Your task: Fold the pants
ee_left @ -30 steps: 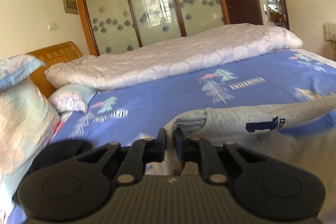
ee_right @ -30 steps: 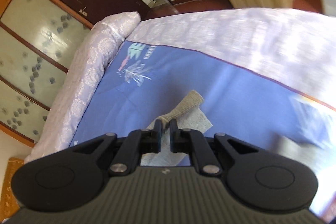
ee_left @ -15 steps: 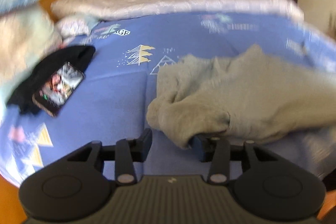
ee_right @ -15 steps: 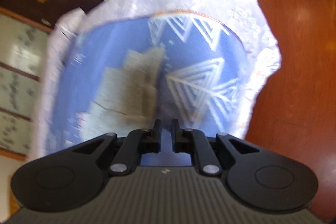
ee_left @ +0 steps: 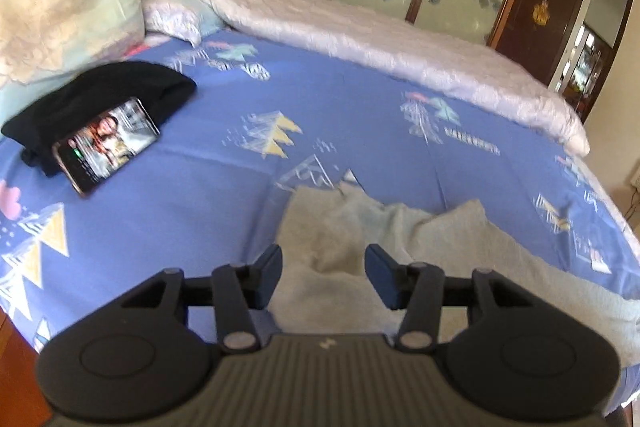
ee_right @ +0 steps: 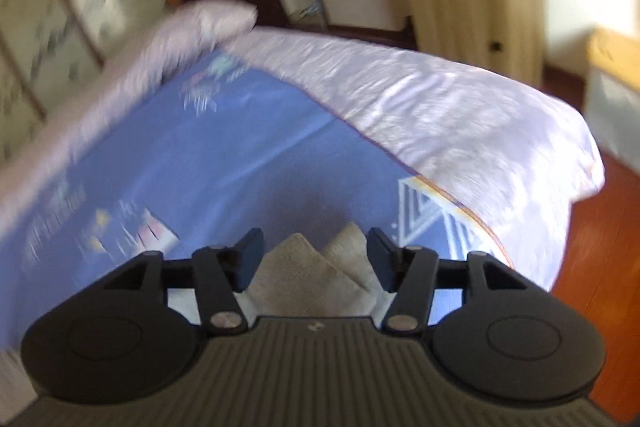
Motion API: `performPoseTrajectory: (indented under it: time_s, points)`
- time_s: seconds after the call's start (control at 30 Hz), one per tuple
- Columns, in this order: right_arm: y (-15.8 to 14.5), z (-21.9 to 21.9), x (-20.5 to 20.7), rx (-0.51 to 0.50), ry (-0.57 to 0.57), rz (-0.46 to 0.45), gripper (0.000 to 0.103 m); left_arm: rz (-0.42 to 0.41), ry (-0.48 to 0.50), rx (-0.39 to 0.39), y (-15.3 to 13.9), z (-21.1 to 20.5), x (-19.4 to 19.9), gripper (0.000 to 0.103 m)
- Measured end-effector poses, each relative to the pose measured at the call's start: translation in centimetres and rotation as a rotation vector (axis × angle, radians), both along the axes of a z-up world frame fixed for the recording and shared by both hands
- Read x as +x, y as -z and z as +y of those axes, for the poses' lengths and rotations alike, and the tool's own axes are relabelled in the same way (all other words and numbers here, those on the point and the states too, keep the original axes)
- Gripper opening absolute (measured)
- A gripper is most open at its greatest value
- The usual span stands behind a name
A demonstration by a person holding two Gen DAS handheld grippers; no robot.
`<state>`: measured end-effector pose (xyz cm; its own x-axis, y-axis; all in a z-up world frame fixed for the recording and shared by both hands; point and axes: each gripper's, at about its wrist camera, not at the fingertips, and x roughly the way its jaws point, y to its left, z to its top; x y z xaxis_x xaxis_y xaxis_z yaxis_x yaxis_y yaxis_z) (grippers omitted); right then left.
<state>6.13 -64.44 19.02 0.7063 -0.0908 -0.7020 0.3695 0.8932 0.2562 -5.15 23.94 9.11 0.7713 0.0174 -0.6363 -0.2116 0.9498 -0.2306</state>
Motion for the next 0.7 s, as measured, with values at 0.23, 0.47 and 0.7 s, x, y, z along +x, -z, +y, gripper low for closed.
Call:
performPoseTrajectory:
  time_s: [0.23,0.47,0.7]
  points:
    - [0.4,0.5,-1.3,-0.029,-0.103,0.028,0.011,0.071,-0.028,0.010,1.3,-2.0,1.6,0.048]
    - [0.0,-2.7,-0.5,-0.105,0.059,0.014,0.006,0.109,0.005,0.075,2.4,-4.4,4.3,0.050]
    - [1.8,-3.2,-0.6,-0.087,0.135,0.026,0.027,0.122,0.007,0.098,2.7,-4.9,4.3,0.051]
